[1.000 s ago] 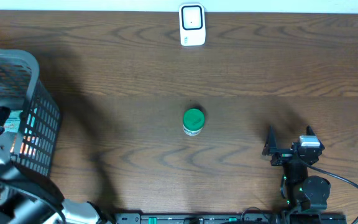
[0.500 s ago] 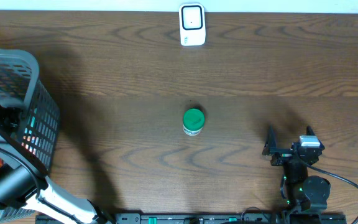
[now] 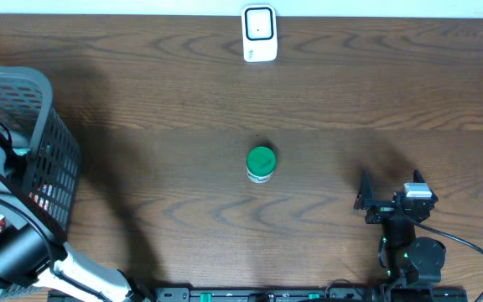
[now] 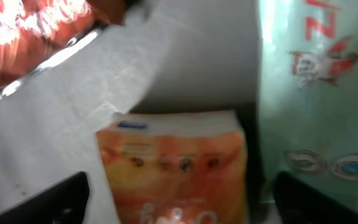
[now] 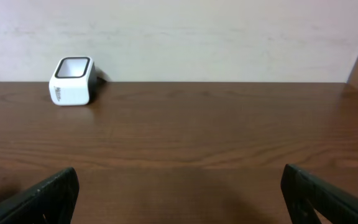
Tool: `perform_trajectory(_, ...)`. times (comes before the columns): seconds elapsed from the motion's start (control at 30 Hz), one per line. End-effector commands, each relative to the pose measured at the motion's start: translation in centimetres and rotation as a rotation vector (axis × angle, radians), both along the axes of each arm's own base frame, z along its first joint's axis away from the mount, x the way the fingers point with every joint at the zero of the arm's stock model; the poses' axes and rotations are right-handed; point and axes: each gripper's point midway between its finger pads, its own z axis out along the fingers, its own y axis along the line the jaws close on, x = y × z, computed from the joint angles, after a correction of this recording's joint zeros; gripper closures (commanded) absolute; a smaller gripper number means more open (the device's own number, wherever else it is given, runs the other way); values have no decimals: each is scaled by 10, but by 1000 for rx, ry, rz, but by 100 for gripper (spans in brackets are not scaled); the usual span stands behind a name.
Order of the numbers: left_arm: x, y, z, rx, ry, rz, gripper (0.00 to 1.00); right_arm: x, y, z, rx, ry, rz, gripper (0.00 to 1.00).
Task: Scan the item barcode
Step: 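Reach the left gripper into the basket over the orange tissue pack, then grasp the orange tissue pack and carry it left of the jar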
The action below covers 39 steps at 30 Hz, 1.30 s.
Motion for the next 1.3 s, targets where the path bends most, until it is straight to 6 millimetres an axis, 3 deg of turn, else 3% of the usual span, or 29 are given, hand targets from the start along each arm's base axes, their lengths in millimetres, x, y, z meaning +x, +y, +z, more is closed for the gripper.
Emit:
perform_trajectory(0.0,-19,-14,-26,-64,86,2,25,0,-1,-1,10,2,-5,1)
perform_trajectory(0.13,-20,-15,-24,-64,88,1,41,0,-1,-1,10,2,-5,1)
perform_trajectory(0.27,-19,-14,-15,-60,82,2,44,0,-1,-1,10,2,-5,1)
perform_trajectory(0.37,-13,-10,8,-35,49,2,44,0,-1,-1,10,2,-5,1)
perform_trajectory(0.57,18,-7,103,57,-219,-10,44,0,-1,-1,10,2,-5,1)
perform_trajectory(0.77,29,-26,202,172,-548,-2,44,0,-1,-1,10,3,-5,1)
perform_trajectory(0.9,34,-55,259,182,-774,-61,44,0,-1,-1,10,2,-5,1)
perform_trajectory(1.03,48,-105,308,136,-994,-221,44,0,-1,-1,10,2,-5,1)
perform_trajectory(1.13,60,-148,328,84,-1081,-356,45,0,-1,-1,10,3,-5,1)
perform_trajectory(1.27,75,-211,332,-11,-1104,-537,45,0,-1,-1,10,3,-5,1)
